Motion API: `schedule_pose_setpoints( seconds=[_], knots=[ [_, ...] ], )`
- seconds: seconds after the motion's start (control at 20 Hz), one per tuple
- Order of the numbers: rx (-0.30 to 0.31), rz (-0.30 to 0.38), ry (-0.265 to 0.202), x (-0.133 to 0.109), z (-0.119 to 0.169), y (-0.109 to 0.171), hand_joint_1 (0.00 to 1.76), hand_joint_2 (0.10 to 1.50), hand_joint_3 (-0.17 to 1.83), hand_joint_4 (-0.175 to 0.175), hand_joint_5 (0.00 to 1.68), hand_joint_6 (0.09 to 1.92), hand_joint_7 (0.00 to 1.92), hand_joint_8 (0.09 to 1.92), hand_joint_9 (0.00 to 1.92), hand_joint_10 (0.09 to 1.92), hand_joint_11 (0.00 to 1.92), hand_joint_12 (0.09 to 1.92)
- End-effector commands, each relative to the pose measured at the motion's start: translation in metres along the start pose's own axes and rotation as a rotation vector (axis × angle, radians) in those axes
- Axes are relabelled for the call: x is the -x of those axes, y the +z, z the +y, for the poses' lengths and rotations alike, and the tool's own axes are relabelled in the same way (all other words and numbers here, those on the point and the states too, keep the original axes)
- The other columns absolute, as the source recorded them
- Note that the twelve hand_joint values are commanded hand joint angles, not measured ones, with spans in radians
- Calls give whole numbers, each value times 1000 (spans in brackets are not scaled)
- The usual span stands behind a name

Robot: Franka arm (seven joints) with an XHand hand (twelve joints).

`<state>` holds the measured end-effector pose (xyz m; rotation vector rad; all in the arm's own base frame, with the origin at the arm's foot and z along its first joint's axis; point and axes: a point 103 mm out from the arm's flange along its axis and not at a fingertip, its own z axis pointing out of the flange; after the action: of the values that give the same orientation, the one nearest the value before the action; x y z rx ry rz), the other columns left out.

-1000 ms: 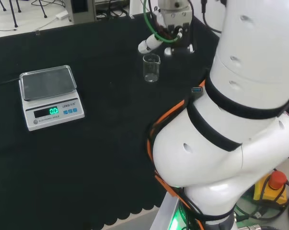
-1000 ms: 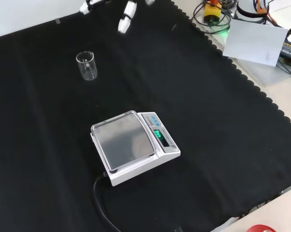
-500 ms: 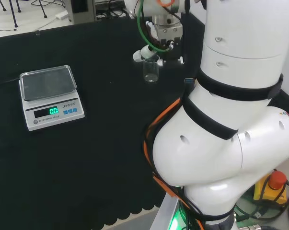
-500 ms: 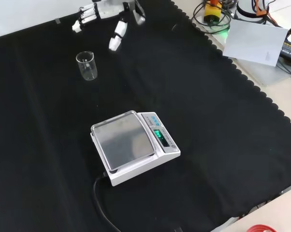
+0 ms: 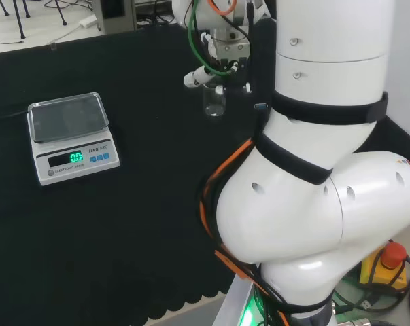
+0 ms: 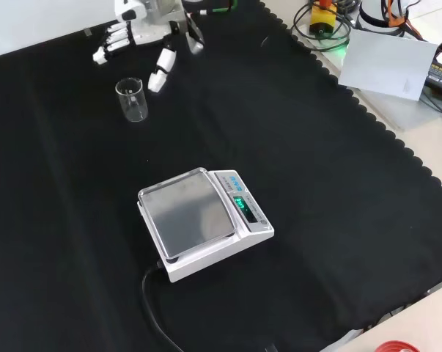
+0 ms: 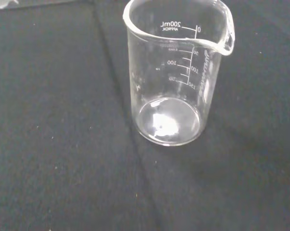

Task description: Pick up the beaker.

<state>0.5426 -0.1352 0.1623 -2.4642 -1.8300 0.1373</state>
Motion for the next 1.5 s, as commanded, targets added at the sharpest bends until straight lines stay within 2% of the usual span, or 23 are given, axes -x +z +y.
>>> schedule_pose_setpoints(
  seconds=[0.05, 0.35, 0.75, 0.9, 1.0, 1.1, 1.2, 1.3, 1.4, 1.5],
  knots=[
    [-67, -9, 1, -1, 35, 34, 531, 710, 39, 108, 0, 87, 18, 626, 163, 882, 0, 1451],
    [-140, -11, 28, 5, 46, 63, 545, 712, 39, 107, 23, 87, 33, 634, 161, 884, 0, 1449],
    [-169, -32, 32, 5, 48, 84, 593, 717, 41, 108, 50, 87, 40, 637, 163, 887, 0, 1449],
    [-151, -31, 34, 5, 48, 89, 654, 733, 50, 108, 66, 87, 43, 638, 168, 888, 0, 1453],
    [-93, -14, 45, 4, 48, 90, 808, 750, 110, 109, 192, 87, 171, 669, 363, 829, 146, 1509],
    [-67, -19, 49, 2, 49, 92, 919, 675, 340, 106, 378, 126, 330, 703, 600, 719, 373, 1450],
    [-38, -8, 61, 2, 51, 94, 992, 582, 587, 114, 495, 614, 465, 760, 779, 655, 565, 1360],
    [-20, -7, 65, 2, 52, 94, 1045, 543, 694, 117, 525, 960, 556, 819, 889, 643, 699, 1281],
    [6, -4, 71, 1, 53, 93, 1106, 539, 752, 113, 593, 1136, 657, 908, 997, 664, 837, 1209],
    [21, -7, 72, 1, 53, 91, 1151, 545, 795, 101, 647, 1224, 719, 1001, 1064, 700, 942, 1146]
  ],
)
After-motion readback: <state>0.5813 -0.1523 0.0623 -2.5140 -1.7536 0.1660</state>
